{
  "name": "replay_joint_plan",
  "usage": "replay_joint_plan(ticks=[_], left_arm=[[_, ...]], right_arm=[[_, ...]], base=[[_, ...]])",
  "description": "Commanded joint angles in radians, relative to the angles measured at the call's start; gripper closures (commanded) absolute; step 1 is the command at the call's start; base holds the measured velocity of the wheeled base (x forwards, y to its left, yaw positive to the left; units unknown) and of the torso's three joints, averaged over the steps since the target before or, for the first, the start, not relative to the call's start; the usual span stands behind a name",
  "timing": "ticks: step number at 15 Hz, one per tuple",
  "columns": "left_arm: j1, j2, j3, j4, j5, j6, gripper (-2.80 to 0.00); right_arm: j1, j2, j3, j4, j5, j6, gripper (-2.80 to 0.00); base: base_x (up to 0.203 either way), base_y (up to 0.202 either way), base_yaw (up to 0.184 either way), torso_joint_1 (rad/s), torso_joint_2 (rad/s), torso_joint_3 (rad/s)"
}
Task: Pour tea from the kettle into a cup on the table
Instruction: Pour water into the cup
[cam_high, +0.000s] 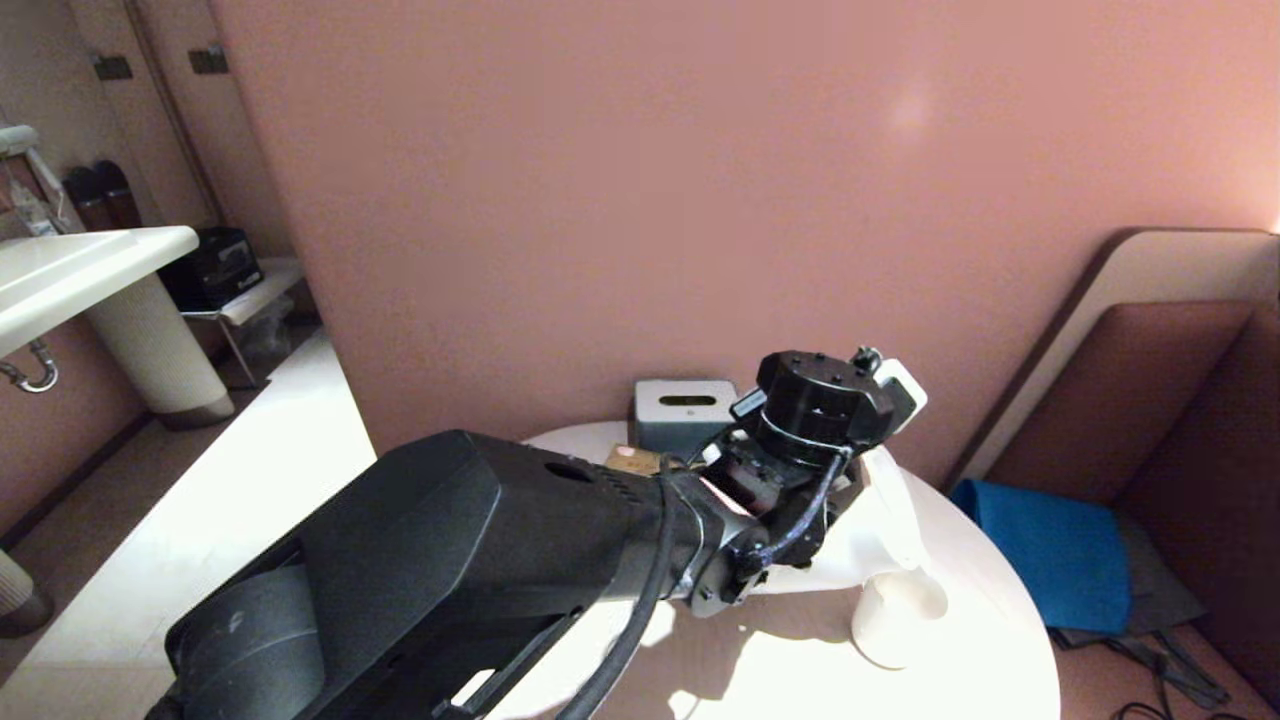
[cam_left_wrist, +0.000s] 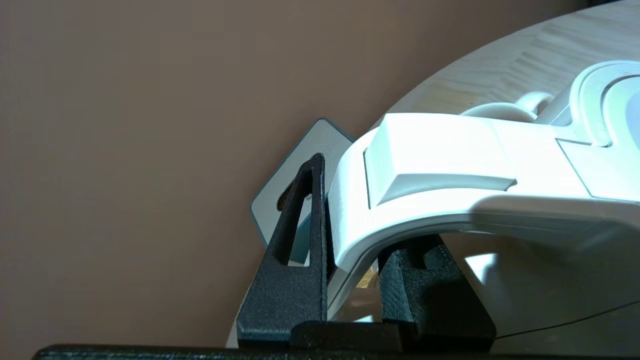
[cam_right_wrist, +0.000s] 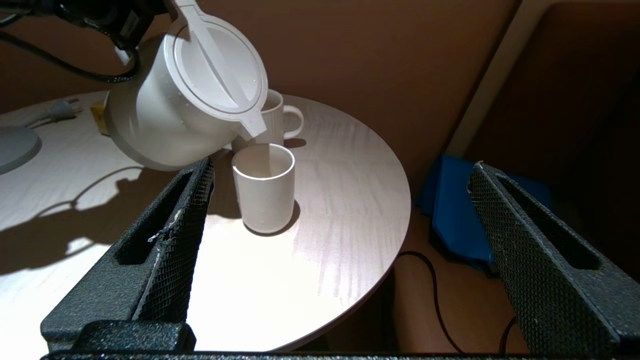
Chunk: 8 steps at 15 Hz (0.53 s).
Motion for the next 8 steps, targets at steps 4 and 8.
replay_joint_plan(ticks=[4,8], left_arm=[[-0.013,0.014,-0.016,-0.003,0.004,0.017,0.0],[-0.017,0.014,-0.017,0.0,0.004,0.031,0.0]], right_arm=[[0.0,0.001,0.0,-0.001,0.001,0.0,-2.8],[0.0,0.001,0.0,-0.001,0.001,0.0,-2.8]], base=[[0.0,0.0,0.0,0.0,0.0,0.0],[0.0,0.0,0.0,0.0,0.0,0.0]])
